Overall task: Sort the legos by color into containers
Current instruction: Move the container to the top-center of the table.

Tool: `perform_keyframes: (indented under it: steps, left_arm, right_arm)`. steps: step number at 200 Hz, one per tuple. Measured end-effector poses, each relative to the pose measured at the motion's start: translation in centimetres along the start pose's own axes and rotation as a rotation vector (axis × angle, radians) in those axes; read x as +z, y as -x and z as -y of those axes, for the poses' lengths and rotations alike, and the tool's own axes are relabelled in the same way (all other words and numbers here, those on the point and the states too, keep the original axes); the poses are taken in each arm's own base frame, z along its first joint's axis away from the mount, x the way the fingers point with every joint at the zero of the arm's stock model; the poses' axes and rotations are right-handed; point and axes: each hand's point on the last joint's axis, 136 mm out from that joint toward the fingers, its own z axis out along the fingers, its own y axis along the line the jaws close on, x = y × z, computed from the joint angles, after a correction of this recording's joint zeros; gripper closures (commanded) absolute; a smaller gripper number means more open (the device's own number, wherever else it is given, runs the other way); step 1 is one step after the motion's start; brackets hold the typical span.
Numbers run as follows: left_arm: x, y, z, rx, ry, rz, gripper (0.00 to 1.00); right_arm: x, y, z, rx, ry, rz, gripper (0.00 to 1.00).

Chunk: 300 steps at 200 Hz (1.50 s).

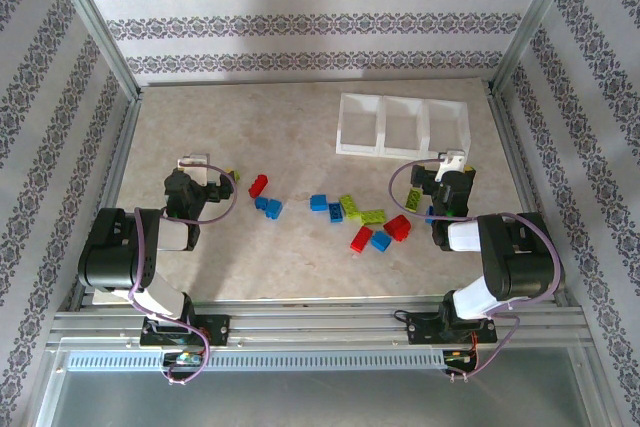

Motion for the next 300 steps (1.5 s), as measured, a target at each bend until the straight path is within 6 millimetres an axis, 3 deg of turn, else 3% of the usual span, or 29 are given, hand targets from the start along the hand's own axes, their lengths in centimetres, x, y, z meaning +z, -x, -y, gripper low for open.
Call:
perform_keyframes:
  steps: [25,50,74,117,161,182,225,270,300]
  left_arm:
    - [-0.7,0.9,-0.2,0.0,0.017,0.014,0.0]
    - [-2.1,3.6,-0.5,-0.003,0.037,0.078,0.0]
    - [-3.6,5.8,-1.0,-0.017,0.068,0.125,0.0]
    - [-5.8,7.5,-2.4,-0.073,0.155,0.11,0.0]
    - [-7.0,9.1,-3.2,-0.128,0.204,0.078,0.0]
    - [-7.5,9.2,-3.1,-0.153,0.204,0.057,0.0]
    - [-8.0,8.8,-3.1,-0.204,0.206,0.01,0.0]
    - [-7.7,9.4,-3.0,-0.259,0.207,-0.042,0.0]
    - [-7.0,8.9,-2.6,-0.286,0.184,-0.088,0.0]
  right_arm:
    - [0.0,-0.1,0.0,-0.002,0.0,-0.011,0.02]
    - [-0.1,0.5,0.0,-0.004,-0.001,-0.019,0.02]
    - [-0.4,2.3,0.0,0.0,-0.002,-0.001,0.02]
    - [-0.9,5.2,0.8,0.029,-0.054,-0.026,0.02]
    - [1.1,10.5,0.4,0.065,-0.077,-0.115,0.02]
    - [2.6,11.7,0.1,0.08,-0.085,-0.171,0.03]
    - [6.5,10.5,-0.9,0.084,-0.093,-0.351,0.12]
    - [9.9,6.3,-2.2,0.074,-0.079,-0.545,0.2]
    - [10.9,3.6,-2.6,0.065,-0.074,-0.634,0.26]
